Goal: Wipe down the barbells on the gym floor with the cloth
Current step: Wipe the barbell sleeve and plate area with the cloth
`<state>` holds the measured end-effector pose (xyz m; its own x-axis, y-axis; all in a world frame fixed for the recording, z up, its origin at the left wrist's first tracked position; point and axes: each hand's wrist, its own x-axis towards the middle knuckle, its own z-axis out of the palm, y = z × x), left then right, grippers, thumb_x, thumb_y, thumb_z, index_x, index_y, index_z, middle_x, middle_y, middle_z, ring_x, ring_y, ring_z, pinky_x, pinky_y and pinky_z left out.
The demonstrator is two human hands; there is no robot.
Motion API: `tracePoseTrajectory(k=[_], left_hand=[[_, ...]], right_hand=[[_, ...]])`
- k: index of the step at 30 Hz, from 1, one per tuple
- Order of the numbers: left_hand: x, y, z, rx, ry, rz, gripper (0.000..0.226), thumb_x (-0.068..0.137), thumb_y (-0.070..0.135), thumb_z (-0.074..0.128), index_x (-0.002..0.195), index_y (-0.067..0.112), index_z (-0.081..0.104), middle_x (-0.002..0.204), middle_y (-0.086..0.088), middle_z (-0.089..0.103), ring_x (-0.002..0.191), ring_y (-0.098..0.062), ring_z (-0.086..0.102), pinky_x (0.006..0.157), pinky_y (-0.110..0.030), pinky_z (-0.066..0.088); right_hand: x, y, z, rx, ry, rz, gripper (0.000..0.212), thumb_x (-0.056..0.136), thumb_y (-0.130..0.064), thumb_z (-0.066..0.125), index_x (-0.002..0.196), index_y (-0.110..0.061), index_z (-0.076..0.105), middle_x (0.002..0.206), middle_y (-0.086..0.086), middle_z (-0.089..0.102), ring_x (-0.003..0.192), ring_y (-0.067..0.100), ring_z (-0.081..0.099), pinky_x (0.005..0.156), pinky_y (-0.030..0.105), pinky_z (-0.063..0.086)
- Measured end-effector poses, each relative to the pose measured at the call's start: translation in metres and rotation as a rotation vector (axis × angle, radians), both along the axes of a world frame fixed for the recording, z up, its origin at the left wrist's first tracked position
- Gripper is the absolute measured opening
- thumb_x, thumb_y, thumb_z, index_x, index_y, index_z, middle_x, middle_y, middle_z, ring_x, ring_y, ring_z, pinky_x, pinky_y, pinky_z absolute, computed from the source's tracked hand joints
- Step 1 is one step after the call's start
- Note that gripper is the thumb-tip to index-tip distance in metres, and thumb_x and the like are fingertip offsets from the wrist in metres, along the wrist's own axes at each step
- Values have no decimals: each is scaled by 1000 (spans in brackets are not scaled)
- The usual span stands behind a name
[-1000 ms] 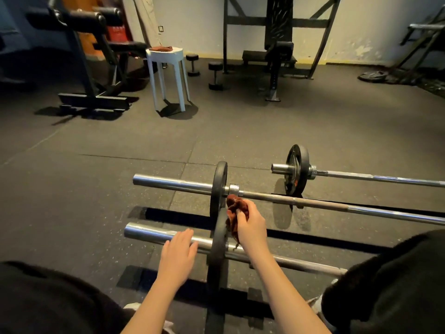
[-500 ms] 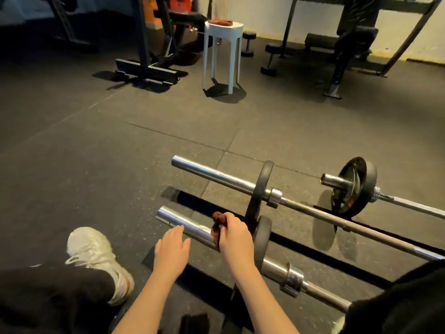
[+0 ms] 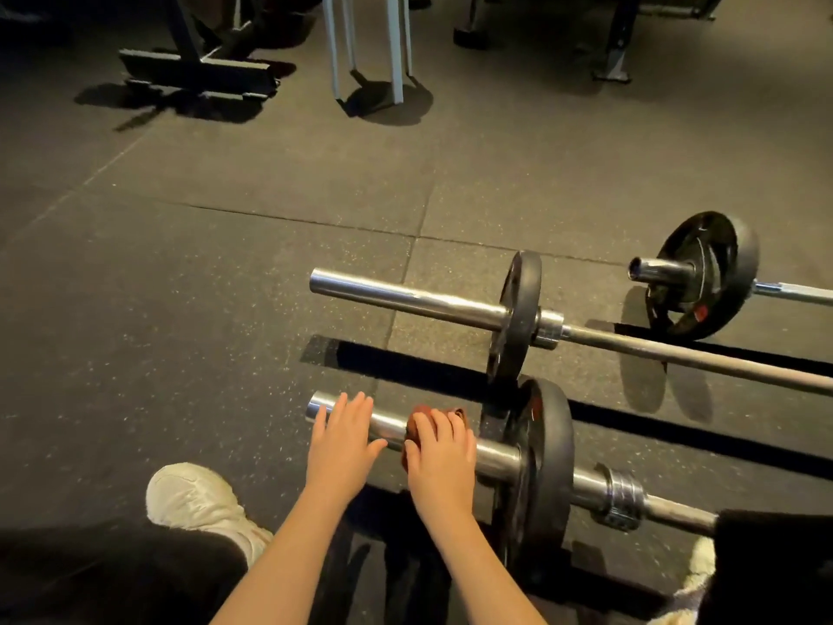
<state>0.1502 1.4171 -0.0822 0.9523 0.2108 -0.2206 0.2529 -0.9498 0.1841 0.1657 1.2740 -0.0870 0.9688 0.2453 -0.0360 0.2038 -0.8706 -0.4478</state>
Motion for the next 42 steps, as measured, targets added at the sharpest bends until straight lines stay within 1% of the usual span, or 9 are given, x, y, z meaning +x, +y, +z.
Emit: tracePoseTrajectory(k=[4,9,16,24,29,31,36,39,42], left_hand=[[11,15,-9,23,17,-115,64,94,48,52,147,19,30,154,4,31,146,-22,19,117,-39,18],[22,22,-10,45,-53,-286,43,89,48,57,120,19,51,119,5,56,113,-18,48,101,-34,33],[33,30,-9,20,-11,-400,43,89,50,57,119,19,53,117,4,60,112,-18,53,97,-32,34],[41,37,-12,-31,-20,-477,56,90,53,54,135,20,44,127,4,57,116,-16,52,99,-30,36],[44,42,-15,-41,5,-496,70,92,53,52,148,18,30,138,3,51,124,-16,48,104,-30,33],[45,43,-15,-65,4,-515,66,92,53,52,145,18,35,136,3,52,123,-17,49,103,-31,34],[44,44,-16,-102,-31,-519,49,91,53,53,130,25,49,126,8,57,115,-13,52,97,-29,35],[44,42,-14,-80,-31,-510,43,90,54,53,123,26,52,120,9,59,109,-13,54,94,-29,36],[45,41,-14,-59,-13,-524,37,90,54,52,112,26,53,114,8,61,103,-15,55,88,-30,37]], right_hand=[[6,-14,-7,-76,-85,-95,19,86,-27,64,105,-24,65,104,-5,66,108,21,59,107,47,39],[1,-16,-14,-87,-93,-379,18,89,-23,60,106,-19,65,112,0,63,121,27,51,107,46,39],[1,-5,-13,-91,-110,-198,22,91,-26,57,112,-22,63,110,-5,62,113,20,53,106,36,40],[2,15,-16,-100,-49,-664,30,87,-17,67,116,-15,64,128,4,61,136,27,41,117,45,29],[0,2,-5,-104,-63,-234,29,93,-28,48,116,-20,63,113,-4,62,116,19,52,102,35,43],[5,-29,-5,-142,-62,-270,28,92,-29,48,111,-22,66,102,-4,62,104,18,54,88,32,45],[3,20,-12,-107,-86,-572,19,92,-23,56,107,-20,66,113,-3,64,124,24,48,107,42,39],[-5,29,-10,-24,-118,-236,23,93,-22,57,114,-20,64,117,-5,63,121,19,51,110,38,35],[12,-23,-3,-131,-39,-119,28,93,-30,47,111,-23,67,106,-7,65,107,15,54,94,33,45]])
